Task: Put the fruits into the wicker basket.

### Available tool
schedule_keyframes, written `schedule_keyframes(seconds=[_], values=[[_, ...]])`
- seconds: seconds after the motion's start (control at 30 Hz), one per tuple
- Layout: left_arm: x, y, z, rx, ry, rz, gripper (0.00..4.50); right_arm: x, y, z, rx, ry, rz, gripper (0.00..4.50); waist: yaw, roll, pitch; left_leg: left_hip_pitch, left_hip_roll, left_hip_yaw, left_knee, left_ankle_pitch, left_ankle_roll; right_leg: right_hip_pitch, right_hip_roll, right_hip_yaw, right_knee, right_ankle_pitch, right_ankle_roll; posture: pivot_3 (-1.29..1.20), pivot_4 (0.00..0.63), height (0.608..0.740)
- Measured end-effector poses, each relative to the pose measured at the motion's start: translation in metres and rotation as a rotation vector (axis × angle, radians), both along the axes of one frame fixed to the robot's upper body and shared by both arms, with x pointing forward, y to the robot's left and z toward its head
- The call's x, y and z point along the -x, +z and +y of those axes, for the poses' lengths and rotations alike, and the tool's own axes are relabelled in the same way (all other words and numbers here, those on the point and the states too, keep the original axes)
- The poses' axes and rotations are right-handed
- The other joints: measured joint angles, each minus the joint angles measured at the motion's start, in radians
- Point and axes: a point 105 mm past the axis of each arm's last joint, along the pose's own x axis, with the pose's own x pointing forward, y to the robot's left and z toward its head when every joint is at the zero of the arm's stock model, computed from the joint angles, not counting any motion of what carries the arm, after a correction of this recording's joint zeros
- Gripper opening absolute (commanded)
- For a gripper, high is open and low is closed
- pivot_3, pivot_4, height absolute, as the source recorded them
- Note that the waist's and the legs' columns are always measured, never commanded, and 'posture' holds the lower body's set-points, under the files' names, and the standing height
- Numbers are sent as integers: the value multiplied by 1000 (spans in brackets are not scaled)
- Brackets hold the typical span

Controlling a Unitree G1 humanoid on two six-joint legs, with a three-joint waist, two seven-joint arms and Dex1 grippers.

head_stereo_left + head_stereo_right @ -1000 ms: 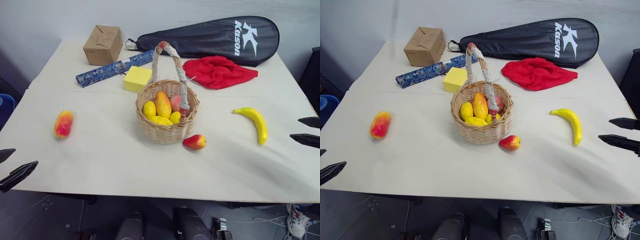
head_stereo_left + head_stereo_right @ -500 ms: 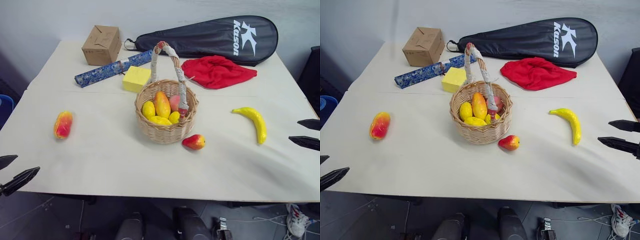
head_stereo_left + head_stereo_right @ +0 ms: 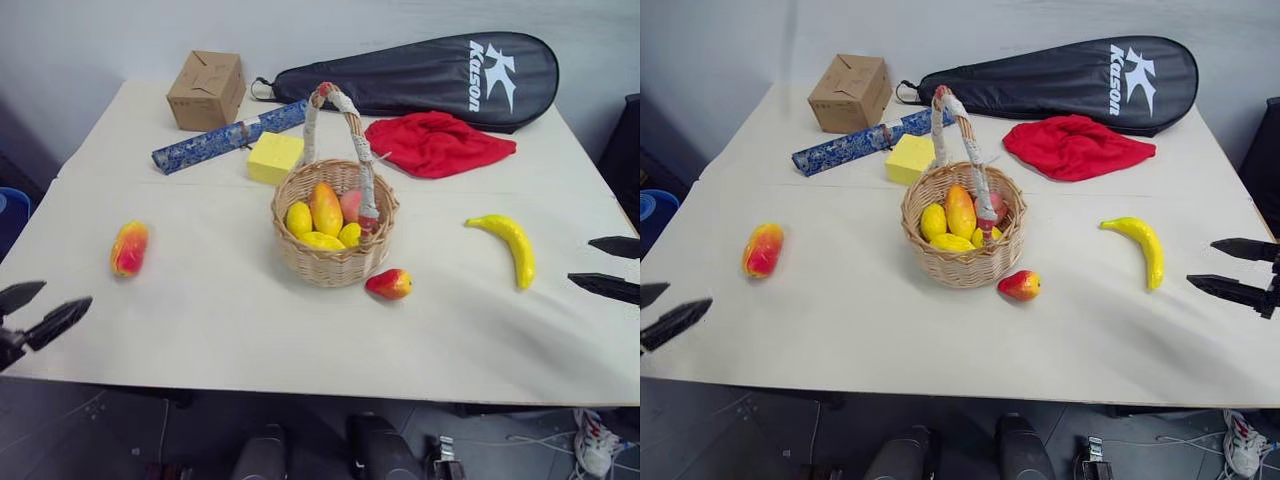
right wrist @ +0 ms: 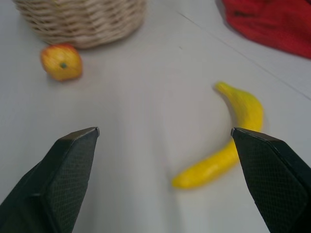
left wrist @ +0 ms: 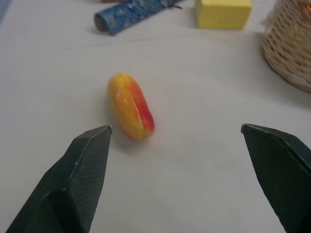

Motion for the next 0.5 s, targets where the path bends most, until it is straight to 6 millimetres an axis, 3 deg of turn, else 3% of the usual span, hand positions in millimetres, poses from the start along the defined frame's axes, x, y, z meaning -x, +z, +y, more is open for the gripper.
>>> schedule_keyframes(seconds=[0.2,0.33,0.4,0.5], values=[[-33,-5,-6,40,116,98,4472,31,23,85,-41,310,-13,4500,2,0,0,-1,0,-1,1,1,-1,-1,1,0,2,0,1,0,150,740],[-62,7,-5,82,176,98,4472,55,44,137,-53,513,-56,4500,2,-2,0,-2,-1,-1,3,1,-2,-2,1,0,3,1,2,0,150,740],[-82,7,-8,99,174,116,4472,63,59,157,-54,592,-115,4500,2,-2,0,-2,-2,-2,3,1,-2,-2,1,-1,3,1,2,0,150,740],[-103,-11,-3,70,213,196,4472,66,69,174,-56,653,-172,4500,0,-4,-1,-4,-1,-1,1,1,-2,-5,1,0,1,1,2,0,150,740]])
